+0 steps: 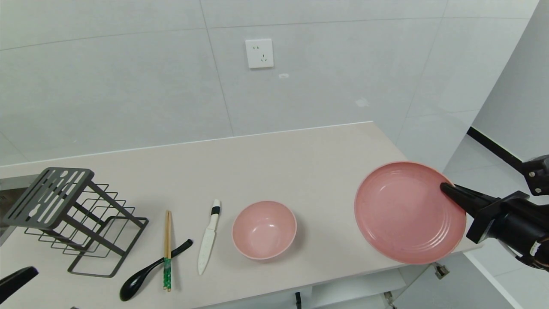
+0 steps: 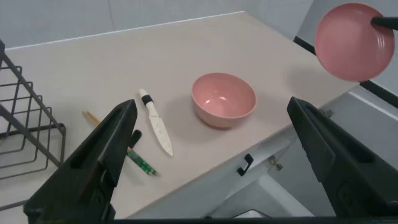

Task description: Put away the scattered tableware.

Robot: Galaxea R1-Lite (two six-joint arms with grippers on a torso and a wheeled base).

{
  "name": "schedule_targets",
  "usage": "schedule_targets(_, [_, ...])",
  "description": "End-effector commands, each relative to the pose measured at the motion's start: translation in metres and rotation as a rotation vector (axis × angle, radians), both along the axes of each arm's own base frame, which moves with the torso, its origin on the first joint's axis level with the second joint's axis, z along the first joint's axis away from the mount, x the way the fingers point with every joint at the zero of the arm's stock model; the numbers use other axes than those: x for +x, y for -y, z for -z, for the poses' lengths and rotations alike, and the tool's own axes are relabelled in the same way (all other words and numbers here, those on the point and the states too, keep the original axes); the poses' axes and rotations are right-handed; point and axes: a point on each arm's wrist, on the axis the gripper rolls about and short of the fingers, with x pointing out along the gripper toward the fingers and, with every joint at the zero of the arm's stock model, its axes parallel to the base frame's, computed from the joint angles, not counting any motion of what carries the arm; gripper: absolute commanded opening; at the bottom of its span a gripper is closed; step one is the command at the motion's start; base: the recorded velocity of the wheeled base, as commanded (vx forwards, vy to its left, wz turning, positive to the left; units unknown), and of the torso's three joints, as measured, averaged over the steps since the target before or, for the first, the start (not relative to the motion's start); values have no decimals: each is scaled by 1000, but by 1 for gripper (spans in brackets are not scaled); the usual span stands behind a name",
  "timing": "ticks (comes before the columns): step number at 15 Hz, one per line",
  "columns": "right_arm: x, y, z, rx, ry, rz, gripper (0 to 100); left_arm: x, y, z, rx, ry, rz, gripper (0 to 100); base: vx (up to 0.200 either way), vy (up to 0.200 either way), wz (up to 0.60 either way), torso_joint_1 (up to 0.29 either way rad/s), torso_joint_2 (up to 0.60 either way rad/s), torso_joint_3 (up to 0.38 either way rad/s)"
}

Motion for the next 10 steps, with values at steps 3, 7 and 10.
schedule_targets(3, [-5,-6,6,-8,-25,-37,0,44,0,-4,-4,-120,30,100,0,0,0,0,0,0])
schedule_targets(7, [-6,-8,7,-9,-28,-51,0,91,5,-10,-77,-235,154,100,0,0,0,0,0,0])
schedule_targets(10, [-8,-7,4,-5,-13,-49,0,120,6,-8,-101,-240,150,100,0,0,0,0,0,0])
